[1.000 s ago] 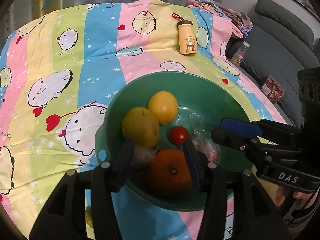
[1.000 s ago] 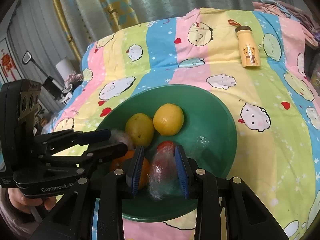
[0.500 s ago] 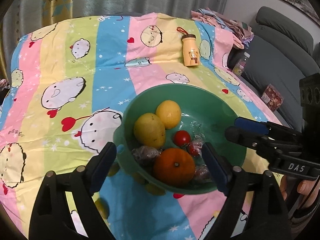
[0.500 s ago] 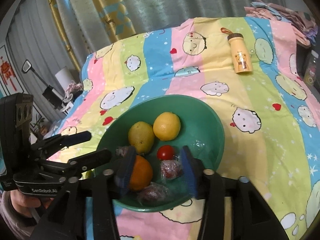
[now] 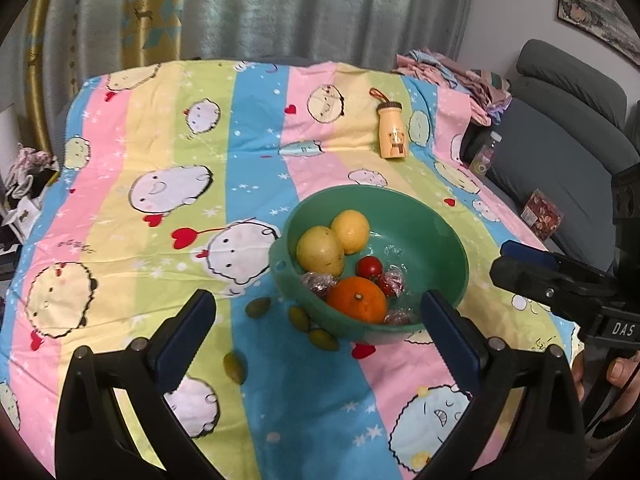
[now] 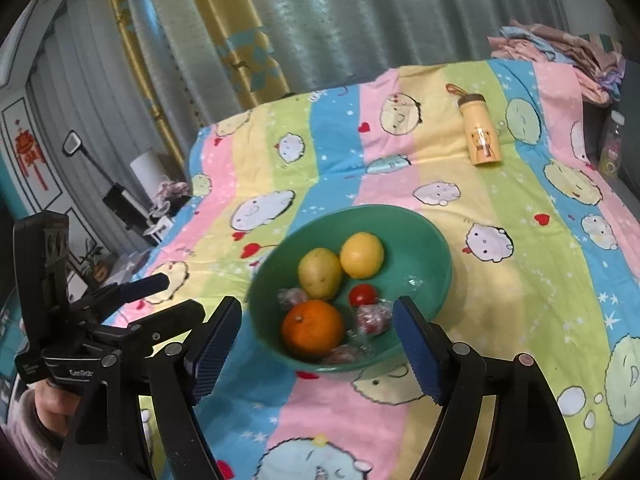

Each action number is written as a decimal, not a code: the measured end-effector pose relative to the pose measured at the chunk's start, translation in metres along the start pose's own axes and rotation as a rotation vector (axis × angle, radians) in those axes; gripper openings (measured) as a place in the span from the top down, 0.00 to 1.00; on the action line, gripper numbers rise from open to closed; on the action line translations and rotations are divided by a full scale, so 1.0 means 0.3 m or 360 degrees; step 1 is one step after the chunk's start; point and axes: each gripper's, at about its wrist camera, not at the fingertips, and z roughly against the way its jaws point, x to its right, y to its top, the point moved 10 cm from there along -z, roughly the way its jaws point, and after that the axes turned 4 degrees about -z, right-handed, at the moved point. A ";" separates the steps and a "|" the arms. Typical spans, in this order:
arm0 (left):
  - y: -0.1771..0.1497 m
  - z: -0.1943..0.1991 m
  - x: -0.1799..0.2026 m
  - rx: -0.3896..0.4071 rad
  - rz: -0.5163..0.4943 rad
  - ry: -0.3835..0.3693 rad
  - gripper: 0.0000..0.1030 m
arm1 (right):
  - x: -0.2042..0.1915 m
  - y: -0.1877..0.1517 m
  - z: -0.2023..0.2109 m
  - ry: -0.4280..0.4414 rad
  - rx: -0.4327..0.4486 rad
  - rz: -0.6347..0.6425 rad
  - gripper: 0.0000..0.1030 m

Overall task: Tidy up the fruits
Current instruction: 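Withdraw both tools from the basin toward the small green fruits, then close the left tool on a small green fruit while the right tool grasps another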

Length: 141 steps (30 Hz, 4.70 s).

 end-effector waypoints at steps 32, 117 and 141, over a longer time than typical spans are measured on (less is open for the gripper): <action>-0.292 0.207 -0.125 -0.0023 0.0237 0.0022 0.01 | -0.207 -0.257 0.014 0.0137 -0.0208 0.0079 0.23; -0.319 -0.217 -0.236 -0.0198 0.0338 -0.0096 0.36 | -0.115 -0.323 -0.500 -0.0067 -0.0360 -0.0051 0.55; -0.345 -0.255 -0.259 -0.0304 0.0239 -0.0007 0.81 | -0.085 -0.315 -0.480 0.0005 -0.0347 -0.0110 0.79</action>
